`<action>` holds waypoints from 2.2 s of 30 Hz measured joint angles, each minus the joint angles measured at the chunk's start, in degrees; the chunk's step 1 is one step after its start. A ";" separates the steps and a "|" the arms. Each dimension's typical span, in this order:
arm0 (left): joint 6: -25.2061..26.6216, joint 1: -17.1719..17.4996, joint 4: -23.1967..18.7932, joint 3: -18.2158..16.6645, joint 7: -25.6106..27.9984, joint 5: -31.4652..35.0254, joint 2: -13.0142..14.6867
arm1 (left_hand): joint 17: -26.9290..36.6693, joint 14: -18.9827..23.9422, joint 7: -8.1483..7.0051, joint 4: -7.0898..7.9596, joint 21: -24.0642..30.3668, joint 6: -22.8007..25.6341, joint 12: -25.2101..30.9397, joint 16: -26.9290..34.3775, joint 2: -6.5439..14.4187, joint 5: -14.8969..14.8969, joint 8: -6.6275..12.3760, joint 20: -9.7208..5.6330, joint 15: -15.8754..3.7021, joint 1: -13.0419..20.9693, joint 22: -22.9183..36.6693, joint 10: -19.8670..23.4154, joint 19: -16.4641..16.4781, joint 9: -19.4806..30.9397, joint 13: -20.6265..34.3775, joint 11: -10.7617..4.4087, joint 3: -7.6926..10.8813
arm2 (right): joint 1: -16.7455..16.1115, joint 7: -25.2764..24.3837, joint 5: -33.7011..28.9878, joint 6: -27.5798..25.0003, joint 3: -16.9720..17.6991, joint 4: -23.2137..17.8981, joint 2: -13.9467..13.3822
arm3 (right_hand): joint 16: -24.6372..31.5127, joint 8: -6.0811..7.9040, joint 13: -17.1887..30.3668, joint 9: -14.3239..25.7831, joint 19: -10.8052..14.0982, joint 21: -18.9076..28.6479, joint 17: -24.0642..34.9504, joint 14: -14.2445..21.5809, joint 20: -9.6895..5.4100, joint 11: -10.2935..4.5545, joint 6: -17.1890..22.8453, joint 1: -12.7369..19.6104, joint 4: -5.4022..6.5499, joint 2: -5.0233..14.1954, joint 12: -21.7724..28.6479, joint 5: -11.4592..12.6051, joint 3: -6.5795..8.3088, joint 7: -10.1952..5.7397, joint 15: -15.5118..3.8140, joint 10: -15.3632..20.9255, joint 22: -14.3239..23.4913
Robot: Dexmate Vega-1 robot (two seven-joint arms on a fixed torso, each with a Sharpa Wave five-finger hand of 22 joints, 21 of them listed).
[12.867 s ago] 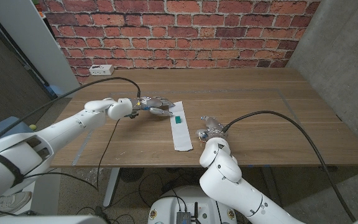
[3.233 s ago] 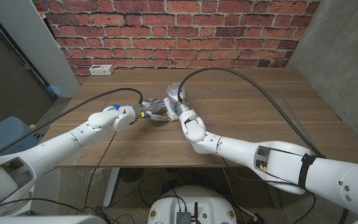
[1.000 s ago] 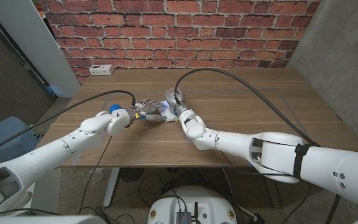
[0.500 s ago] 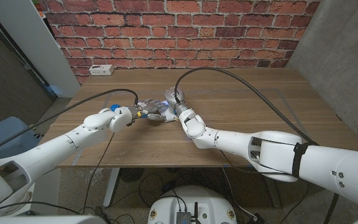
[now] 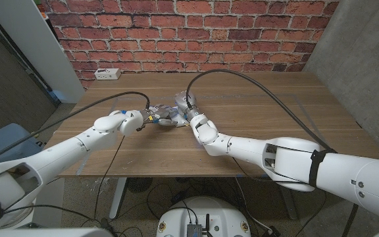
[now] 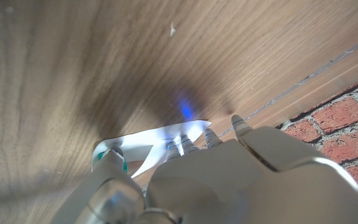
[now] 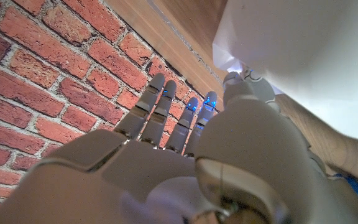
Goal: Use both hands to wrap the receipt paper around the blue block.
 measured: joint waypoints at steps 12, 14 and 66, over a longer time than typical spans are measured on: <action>-0.22 -0.99 0.73 0.95 -0.99 0.08 -0.45 | -0.16 0.00 0.00 0.23 0.00 -0.01 -0.05 0.00 0.00 0.39 -0.17 0.00 0.00 0.00 0.00 -0.01 0.00 0.00 -0.20 0.00 -0.24 | -4.22 -1.52 4.90 -1.95 6.88 -10.10 -4.84 | 1.56 3.05 -0.06 0.39 3.82 1.06 0.14 4.96 0.89 2.42 10.05 -1.33 -0.15 1.80 2.99 0.00 1.86 2.63 -0.38 5.46 0.17; -0.22 -1.05 0.74 1.02 -1.05 0.09 -0.47 | -0.16 0.00 0.00 0.23 0.00 -0.02 -0.06 0.00 0.00 0.39 -0.17 0.00 0.00 0.00 0.00 0.08 0.00 0.00 -0.20 0.09 -0.24 | -5.27 -1.25 5.38 -2.34 7.92 -13.34 -6.46 | 1.56 3.52 -0.04 0.40 4.01 1.11 0.33 5.52 0.70 2.58 11.94 -1.18 -0.64 1.95 3.22 0.00 2.35 3.00 -0.52 6.51 0.17; 0.83 -0.85 -0.49 1.14 -1.65 0.34 -0.17 | -0.14 -0.19 0.21 1.07 0.44 -0.25 -0.22 0.00 0.00 0.67 -0.26 0.00 -0.20 0.00 -0.01 0.04 0.00 -0.02 -0.24 0.28 -1.08 | -8.24 40.41 4.02 -11.55 12.05 -47.09 -22.33 | 1.30 1.78 -1.53 0.66 -7.76 -4.29 0.41 -13.40 0.56 -1.17 12.79 -1.67 -4.16 -0.46 0.69 0.50 3.16 -2.55 0.46 -7.37 0.17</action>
